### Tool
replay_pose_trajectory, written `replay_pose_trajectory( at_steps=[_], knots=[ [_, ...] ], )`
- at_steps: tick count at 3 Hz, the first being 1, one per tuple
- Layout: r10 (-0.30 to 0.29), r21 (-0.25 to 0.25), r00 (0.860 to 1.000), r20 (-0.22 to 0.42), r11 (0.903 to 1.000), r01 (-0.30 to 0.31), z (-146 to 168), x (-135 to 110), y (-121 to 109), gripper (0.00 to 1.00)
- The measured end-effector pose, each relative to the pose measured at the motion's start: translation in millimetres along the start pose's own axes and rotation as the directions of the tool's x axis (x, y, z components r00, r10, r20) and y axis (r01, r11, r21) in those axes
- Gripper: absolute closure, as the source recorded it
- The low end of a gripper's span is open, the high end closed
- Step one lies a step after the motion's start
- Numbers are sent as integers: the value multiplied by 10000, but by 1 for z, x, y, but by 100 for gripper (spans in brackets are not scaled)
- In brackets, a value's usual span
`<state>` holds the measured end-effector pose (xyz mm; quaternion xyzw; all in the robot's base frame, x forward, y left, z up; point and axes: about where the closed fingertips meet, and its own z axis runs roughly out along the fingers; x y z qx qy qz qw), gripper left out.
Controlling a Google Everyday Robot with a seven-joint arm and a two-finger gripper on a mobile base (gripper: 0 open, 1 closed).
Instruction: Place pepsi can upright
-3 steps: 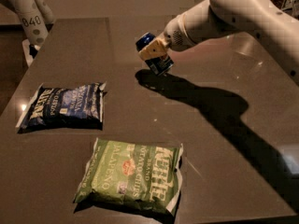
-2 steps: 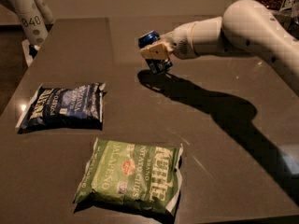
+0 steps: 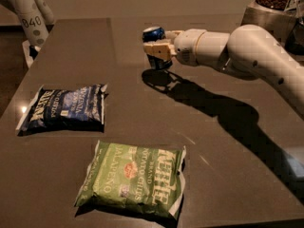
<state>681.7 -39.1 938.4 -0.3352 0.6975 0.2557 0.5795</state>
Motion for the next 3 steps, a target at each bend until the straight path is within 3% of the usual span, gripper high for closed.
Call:
replay_pose_trajectory(
  at_steps=[2,3],
  knots=[
    [844,643,9933,795,9939,-896,-1,21,-7,100],
    [936,580,9849,1458,9930,-1030,-2,26,-12,100]
  ],
)
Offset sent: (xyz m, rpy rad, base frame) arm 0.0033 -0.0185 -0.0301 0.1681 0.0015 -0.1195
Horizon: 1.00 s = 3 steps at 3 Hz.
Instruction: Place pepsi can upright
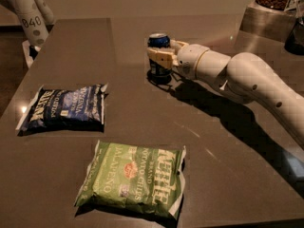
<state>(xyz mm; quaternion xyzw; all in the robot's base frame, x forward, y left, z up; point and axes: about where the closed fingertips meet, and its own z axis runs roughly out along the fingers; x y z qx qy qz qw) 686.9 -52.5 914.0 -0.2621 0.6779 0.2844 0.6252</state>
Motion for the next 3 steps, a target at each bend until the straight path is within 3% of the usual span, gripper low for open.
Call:
replay_pose_trajectory(
  at_steps=[1,3],
  knots=[
    [-254,-50,9984,508,9997,257,-3,4,-2,79],
    [-395,-76,9972,629,9992,400,-4,7,0,16]
  ],
)
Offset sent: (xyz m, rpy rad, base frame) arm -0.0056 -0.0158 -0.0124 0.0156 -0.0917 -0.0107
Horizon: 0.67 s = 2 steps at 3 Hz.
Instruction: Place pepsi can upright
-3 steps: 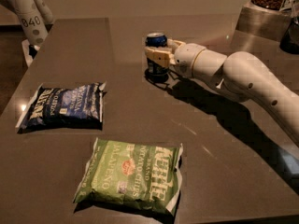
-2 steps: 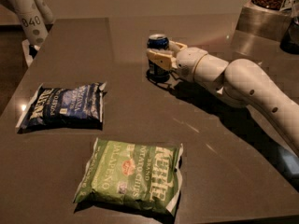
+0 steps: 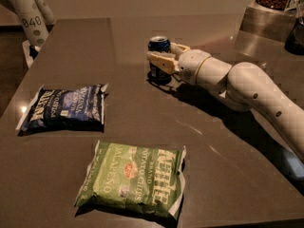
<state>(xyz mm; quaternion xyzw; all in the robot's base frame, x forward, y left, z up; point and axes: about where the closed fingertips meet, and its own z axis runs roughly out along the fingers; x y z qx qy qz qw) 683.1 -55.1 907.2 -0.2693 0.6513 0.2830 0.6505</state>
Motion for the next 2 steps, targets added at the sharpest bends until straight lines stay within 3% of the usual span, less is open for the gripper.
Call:
replay_pose_trajectory(
  at_steps=[1,2],
  knots=[
    [-3,-31,10000,2,10000,3,1,0,2,0],
    [-3,-33,10000,2,10000,3,1,0,2,0]
  ],
)
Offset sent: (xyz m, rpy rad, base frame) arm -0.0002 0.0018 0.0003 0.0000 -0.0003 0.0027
